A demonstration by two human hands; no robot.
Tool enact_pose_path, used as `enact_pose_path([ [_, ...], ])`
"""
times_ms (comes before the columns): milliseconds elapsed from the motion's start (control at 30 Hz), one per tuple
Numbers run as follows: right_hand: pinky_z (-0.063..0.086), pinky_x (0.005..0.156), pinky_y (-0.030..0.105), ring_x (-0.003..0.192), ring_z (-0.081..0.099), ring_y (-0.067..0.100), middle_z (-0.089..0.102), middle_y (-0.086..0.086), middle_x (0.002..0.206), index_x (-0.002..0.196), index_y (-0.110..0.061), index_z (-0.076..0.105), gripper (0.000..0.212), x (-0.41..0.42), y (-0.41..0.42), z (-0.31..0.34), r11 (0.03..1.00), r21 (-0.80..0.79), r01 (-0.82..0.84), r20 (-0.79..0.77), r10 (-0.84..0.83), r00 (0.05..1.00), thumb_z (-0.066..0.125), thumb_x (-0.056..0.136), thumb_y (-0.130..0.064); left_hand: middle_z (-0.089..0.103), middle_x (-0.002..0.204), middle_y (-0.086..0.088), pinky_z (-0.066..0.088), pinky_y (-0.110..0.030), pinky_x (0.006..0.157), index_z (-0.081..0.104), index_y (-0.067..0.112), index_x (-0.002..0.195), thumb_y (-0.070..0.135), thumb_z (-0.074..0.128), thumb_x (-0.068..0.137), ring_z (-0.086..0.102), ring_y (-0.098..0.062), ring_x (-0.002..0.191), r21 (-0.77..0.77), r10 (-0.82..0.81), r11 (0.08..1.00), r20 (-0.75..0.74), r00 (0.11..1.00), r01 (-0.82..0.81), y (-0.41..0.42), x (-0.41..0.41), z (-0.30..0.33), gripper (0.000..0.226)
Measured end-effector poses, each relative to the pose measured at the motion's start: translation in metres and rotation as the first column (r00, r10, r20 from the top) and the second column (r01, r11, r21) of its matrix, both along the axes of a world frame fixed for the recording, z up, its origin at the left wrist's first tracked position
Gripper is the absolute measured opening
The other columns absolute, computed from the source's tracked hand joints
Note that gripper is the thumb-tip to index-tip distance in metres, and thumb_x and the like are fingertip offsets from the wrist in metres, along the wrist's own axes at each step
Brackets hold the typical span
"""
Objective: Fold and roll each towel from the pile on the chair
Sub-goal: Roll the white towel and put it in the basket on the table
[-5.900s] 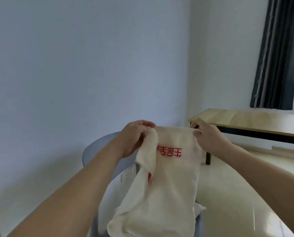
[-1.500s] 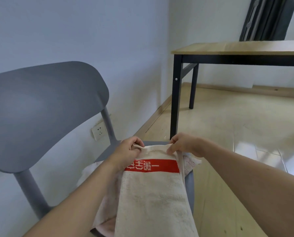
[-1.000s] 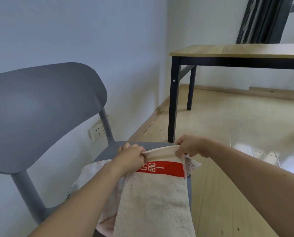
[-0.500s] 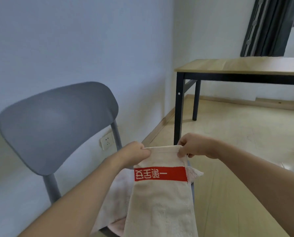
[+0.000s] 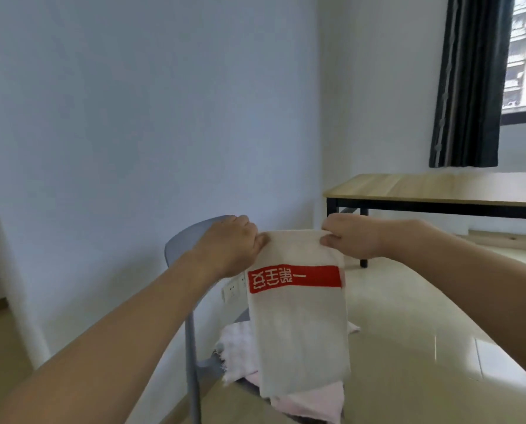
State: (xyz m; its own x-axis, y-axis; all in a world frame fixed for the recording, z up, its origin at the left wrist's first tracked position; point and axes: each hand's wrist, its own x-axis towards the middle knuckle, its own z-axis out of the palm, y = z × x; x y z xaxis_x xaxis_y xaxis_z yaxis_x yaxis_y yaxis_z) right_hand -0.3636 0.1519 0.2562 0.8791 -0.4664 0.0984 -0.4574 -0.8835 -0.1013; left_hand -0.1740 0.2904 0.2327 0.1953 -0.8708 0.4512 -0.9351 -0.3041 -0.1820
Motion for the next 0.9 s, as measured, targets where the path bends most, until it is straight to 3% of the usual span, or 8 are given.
enact_pose_path([
  [100, 0.034, 0.067, 0.021, 0.069, 0.042, 0.005, 0.038, -0.008, 0.079, 0.07, -0.025, 0.035, 0.034, -0.014, 0.02, 0.024, 0.998, -0.068, -0.015, 0.048, 0.018, 0.999, 0.032, 0.103, -0.031, 0.052, 0.083, 0.0, 0.036, -0.025, 0.061, 0.047, 0.016, 0.078, 0.044, 0.035, 0.1, 0.047, -0.012, 0.069, -0.069, -0.07, 0.996, -0.335, 0.94, 0.05, 0.023, -0.014, 0.03, 0.038],
  [200, 0.047, 0.085, 0.034, 0.094, 0.055, 0.02, 0.045, -0.004, 0.102, 0.1, -0.025, 0.04, 0.007, -0.027, 0.027, 0.041, 1.0, 0.018, -0.021, 0.128, 0.018, 0.992, 0.037, 0.101, -0.018, 0.052, 0.076, 0.003, 0.037, -0.023, 0.058, 0.046, 0.017, 0.082, 0.032, 0.052, 0.096, 0.045, -0.01, 0.064, -0.226, -0.234, 0.966, -0.539, 0.809, 0.128, 0.044, -0.025, 0.05, 0.021],
  [267, 0.045, 0.098, 0.041, 0.109, 0.053, 0.023, 0.039, -0.002, 0.129, 0.133, -0.036, 0.022, 0.047, -0.034, 0.034, 0.049, 0.994, 0.107, -0.033, 0.104, 0.022, 0.994, 0.039, 0.098, -0.009, 0.056, 0.085, 0.004, 0.042, -0.022, 0.062, 0.051, 0.022, 0.096, 0.026, 0.055, 0.094, 0.052, -0.011, 0.072, -0.263, -0.302, 0.948, -0.582, 0.755, 0.177, 0.052, -0.031, 0.057, 0.006],
  [333, 0.038, 0.106, 0.041, 0.121, 0.048, 0.025, 0.034, 0.003, 0.145, 0.143, -0.042, 0.006, 0.065, -0.036, 0.039, 0.053, 0.982, 0.187, 0.006, 0.03, -0.011, 0.999, 0.041, 0.098, -0.01, 0.056, 0.097, 0.004, 0.044, -0.021, 0.067, 0.051, 0.028, 0.115, 0.021, 0.057, 0.092, 0.057, -0.01, 0.086, -0.208, -0.28, 0.96, -0.633, 0.722, 0.189, 0.053, -0.035, 0.062, 0.025],
  [467, 0.039, 0.101, 0.034, 0.108, 0.053, 0.014, 0.057, -0.01, 0.11, 0.107, -0.034, 0.047, 0.011, -0.034, 0.038, 0.049, 0.985, 0.167, 0.041, -0.084, -0.027, 0.996, 0.04, 0.1, -0.039, 0.062, 0.095, -0.002, 0.047, -0.026, 0.073, 0.059, 0.014, 0.098, 0.012, 0.061, 0.087, 0.058, -0.017, 0.088, -0.037, -0.109, 0.992, -0.721, 0.684, 0.12, 0.047, -0.032, 0.059, 0.011],
  [633, 0.048, 0.072, 0.026, 0.077, 0.059, 0.012, 0.054, -0.004, 0.091, 0.096, -0.018, 0.053, 0.022, -0.01, 0.02, 0.019, 0.982, 0.186, 0.044, -0.012, -0.042, 0.999, 0.044, 0.098, -0.038, 0.055, 0.081, -0.002, 0.043, -0.028, 0.068, 0.049, 0.014, 0.078, 0.003, 0.062, 0.082, 0.051, -0.017, 0.078, -0.075, -0.08, 0.997, -0.813, 0.577, 0.033, 0.022, -0.011, 0.022, 0.018],
  [767, 0.039, 0.061, 0.024, 0.072, 0.051, 0.011, 0.052, -0.001, 0.087, 0.076, -0.022, 0.042, 0.025, 0.018, -0.002, -0.001, 0.994, -0.043, 0.1, 0.028, -0.099, 0.995, 0.043, 0.1, -0.031, 0.054, 0.075, -0.002, 0.038, -0.03, 0.061, 0.046, 0.017, 0.074, 0.002, 0.054, 0.081, 0.047, -0.014, 0.066, -0.27, -0.145, 0.959, -0.722, 0.677, -0.083, -0.006, 0.001, -0.004, 0.017],
  [900, 0.043, 0.058, 0.027, 0.072, 0.056, 0.019, 0.058, 0.007, 0.089, 0.09, -0.013, 0.043, 0.01, 0.034, -0.006, 0.002, 0.965, -0.23, 0.124, 0.157, -0.089, 0.984, 0.047, 0.097, -0.018, 0.054, 0.073, -0.002, 0.035, -0.029, 0.054, 0.044, 0.017, 0.075, 0.001, 0.047, 0.081, 0.043, -0.013, 0.061, -0.438, -0.223, 0.895, -0.605, 0.764, -0.085, -0.015, 0.01, -0.004, 0.017],
])
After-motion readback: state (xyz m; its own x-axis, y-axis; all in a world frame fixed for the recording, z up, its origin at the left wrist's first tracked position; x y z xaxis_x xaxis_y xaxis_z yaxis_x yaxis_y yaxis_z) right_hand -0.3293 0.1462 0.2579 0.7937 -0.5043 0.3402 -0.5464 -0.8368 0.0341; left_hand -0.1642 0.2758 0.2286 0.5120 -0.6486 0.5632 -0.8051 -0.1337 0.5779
